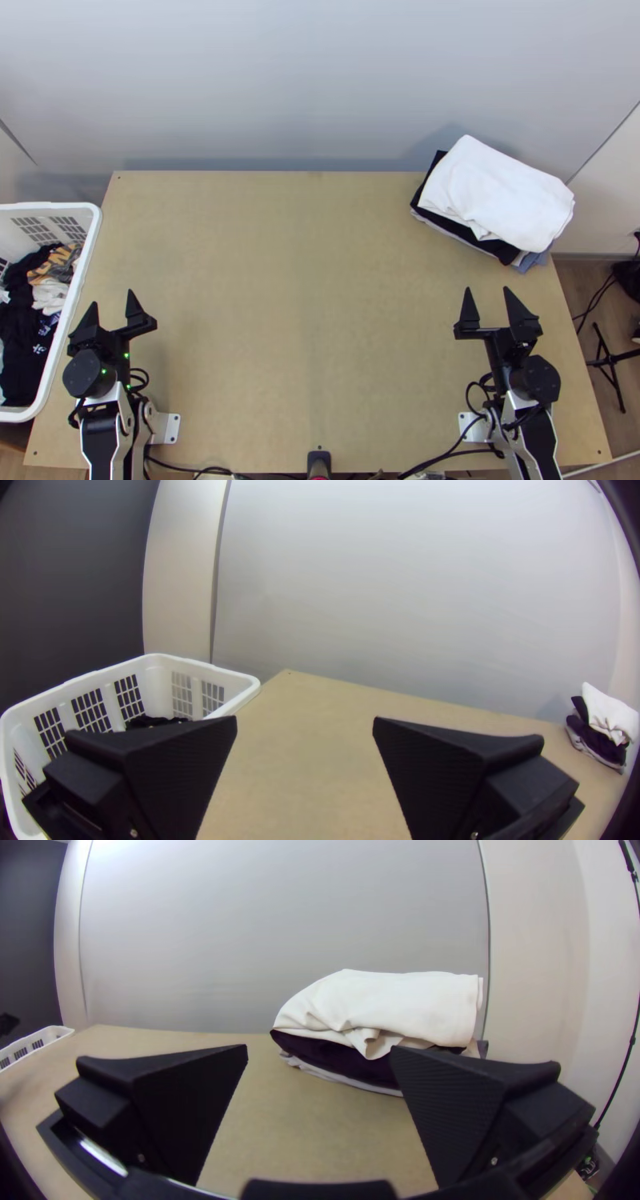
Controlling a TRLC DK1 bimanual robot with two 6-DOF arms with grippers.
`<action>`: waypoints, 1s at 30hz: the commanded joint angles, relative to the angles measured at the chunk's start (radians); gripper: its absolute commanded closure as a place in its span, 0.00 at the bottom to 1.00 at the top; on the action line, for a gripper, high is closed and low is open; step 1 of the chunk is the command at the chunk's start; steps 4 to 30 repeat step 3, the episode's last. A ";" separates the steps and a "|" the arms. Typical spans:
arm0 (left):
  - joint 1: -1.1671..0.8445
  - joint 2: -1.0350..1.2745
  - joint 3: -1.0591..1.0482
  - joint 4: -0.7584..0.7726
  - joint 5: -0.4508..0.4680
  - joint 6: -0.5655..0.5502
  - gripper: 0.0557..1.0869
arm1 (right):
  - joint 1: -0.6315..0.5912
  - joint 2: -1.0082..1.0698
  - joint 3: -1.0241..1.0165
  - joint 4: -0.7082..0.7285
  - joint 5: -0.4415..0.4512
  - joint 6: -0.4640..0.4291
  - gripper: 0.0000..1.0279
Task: Fold the t-shirt
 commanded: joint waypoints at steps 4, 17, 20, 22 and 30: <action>0.000 0.000 -0.002 -0.006 0.001 0.001 0.04 | -0.001 0.000 -0.002 -0.004 0.001 -0.001 0.04; 0.000 0.000 -0.002 -0.006 0.001 0.001 0.04 | -0.001 0.000 -0.002 -0.004 0.001 -0.001 0.04; 0.000 0.000 -0.002 -0.006 0.001 0.001 0.04 | -0.001 0.000 -0.002 -0.004 0.001 -0.001 0.04; 0.000 0.000 -0.002 -0.006 0.001 0.001 0.04 | -0.001 0.000 -0.002 -0.004 0.001 -0.001 0.04; 0.000 0.000 -0.002 -0.006 0.001 0.001 0.04 | -0.001 0.000 -0.002 -0.004 0.001 -0.001 0.04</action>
